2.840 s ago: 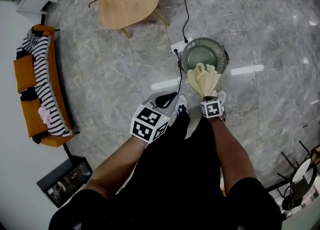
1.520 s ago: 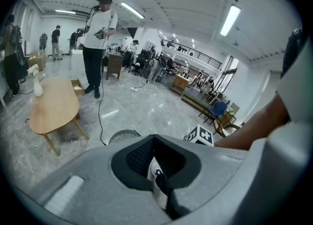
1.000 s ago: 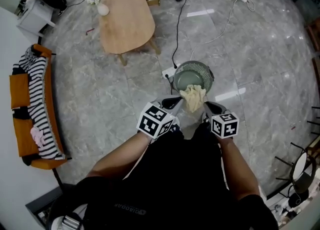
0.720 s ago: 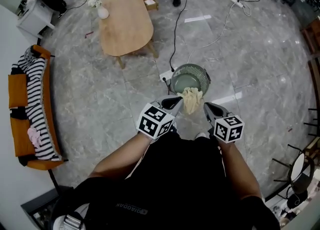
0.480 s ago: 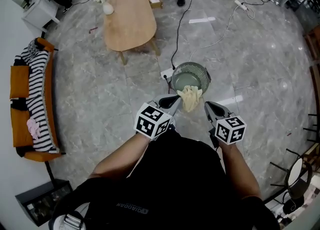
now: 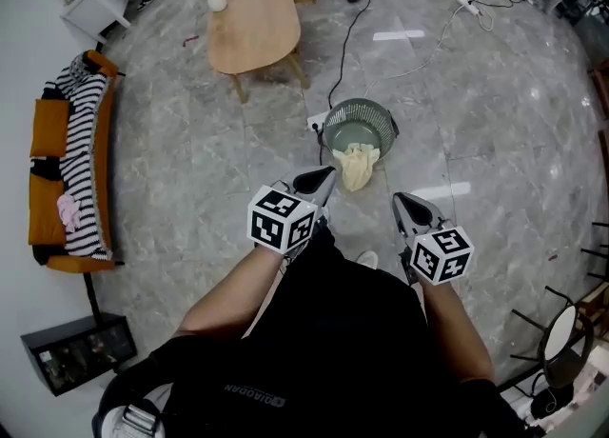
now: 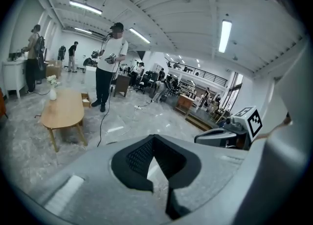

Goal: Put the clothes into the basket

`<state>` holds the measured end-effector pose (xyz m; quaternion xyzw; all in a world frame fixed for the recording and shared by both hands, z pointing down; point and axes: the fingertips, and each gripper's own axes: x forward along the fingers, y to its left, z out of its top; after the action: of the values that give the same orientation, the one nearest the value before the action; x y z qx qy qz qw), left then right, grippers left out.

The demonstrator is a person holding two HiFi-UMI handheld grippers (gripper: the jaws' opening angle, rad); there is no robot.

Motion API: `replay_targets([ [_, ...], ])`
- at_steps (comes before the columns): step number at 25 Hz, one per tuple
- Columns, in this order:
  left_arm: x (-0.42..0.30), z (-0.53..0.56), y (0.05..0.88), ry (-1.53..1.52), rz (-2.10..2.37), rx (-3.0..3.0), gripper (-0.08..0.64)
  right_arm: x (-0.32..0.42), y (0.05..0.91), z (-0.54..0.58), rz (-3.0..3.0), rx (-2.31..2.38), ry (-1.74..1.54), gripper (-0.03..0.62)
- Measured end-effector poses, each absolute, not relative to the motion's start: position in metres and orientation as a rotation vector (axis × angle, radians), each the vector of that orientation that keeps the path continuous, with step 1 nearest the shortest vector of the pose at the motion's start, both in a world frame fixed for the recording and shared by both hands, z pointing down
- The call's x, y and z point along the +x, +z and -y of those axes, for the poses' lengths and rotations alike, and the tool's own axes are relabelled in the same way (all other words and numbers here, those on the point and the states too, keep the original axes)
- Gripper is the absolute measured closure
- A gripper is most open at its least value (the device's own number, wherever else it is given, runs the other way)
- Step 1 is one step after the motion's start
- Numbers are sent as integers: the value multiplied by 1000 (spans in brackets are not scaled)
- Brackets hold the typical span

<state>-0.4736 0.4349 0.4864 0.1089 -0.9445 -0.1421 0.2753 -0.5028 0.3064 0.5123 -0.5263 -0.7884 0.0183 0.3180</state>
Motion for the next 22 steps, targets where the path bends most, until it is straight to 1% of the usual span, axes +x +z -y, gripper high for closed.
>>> replay_targets([
  [8,-436,-375,491,-400,2537,224,560,-471,520,-259,2006,-1458,90,577],
  [16,-402,-351,489,-383,2539,142,560,-451,518,-232,1977,-1515,93,577],
  [22,-397,-345,485,-352,2525,140,560,-446,511,-224,1973,-1529,110,577],
])
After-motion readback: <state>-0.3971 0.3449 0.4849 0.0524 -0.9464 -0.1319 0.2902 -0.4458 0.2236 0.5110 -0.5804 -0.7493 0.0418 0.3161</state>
